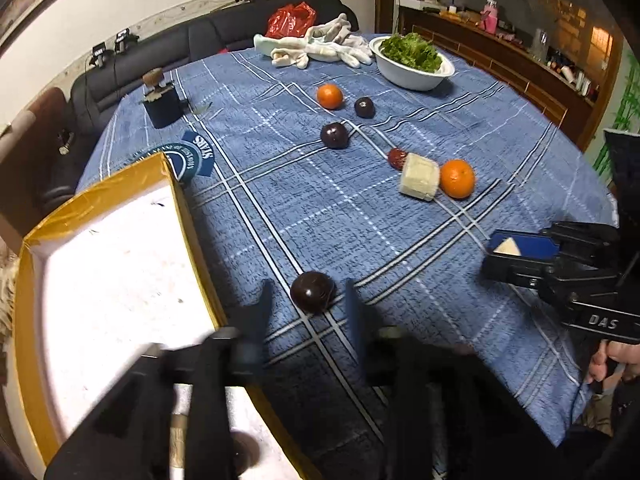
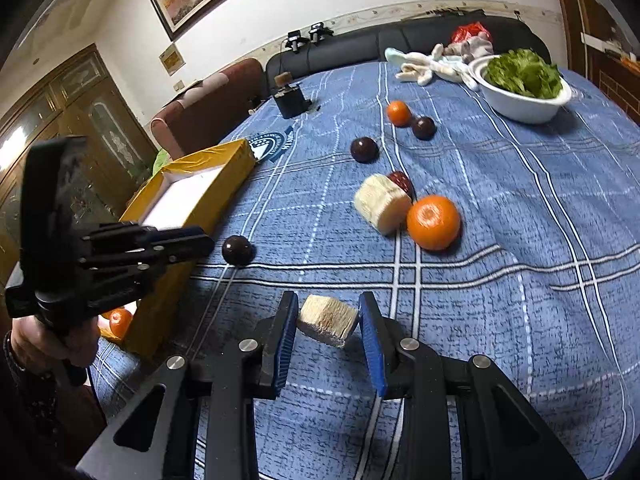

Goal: Organize fruits
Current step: 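Grasp a dark plum with the left tool while the right tool grasps a yam chunk, then carry the plum and yam chunk into the yellow tray and open both tools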

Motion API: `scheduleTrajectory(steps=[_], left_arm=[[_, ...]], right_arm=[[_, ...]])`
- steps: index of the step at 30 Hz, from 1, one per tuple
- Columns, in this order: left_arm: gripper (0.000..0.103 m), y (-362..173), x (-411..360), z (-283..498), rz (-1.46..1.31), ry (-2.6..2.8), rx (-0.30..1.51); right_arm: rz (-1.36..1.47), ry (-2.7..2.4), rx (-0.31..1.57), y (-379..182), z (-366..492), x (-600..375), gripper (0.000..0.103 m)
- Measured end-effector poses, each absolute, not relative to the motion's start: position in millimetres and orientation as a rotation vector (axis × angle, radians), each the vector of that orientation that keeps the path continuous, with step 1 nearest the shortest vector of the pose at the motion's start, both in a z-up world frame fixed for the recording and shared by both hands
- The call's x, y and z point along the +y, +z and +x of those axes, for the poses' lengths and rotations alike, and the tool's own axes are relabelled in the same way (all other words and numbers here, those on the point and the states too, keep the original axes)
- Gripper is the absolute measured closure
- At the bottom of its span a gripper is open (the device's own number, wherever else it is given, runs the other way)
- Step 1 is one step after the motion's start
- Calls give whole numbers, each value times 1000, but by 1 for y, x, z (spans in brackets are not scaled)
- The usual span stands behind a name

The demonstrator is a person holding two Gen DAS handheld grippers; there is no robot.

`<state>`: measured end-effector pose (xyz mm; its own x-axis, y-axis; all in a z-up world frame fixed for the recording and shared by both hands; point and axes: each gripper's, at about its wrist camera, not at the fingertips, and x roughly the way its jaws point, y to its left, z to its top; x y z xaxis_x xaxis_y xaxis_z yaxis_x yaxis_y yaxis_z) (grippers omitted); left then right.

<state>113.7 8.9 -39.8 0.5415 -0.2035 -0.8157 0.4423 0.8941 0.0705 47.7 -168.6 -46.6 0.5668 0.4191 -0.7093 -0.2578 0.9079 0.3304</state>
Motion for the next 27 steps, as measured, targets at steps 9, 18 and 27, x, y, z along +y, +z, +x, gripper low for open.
scheduleTrajectory(steps=[9,18,27], left_arm=[[67,-63,-3,131,291,-362,1009],[83,-50,13,118,200,-375,972],[83,6,83,53,93,-255,751]], right_arm=[[210,401,884,-48,48,-176,71],[191,403,875,-39,50,-166,71],[124,534,828,-10,51,-96,72]])
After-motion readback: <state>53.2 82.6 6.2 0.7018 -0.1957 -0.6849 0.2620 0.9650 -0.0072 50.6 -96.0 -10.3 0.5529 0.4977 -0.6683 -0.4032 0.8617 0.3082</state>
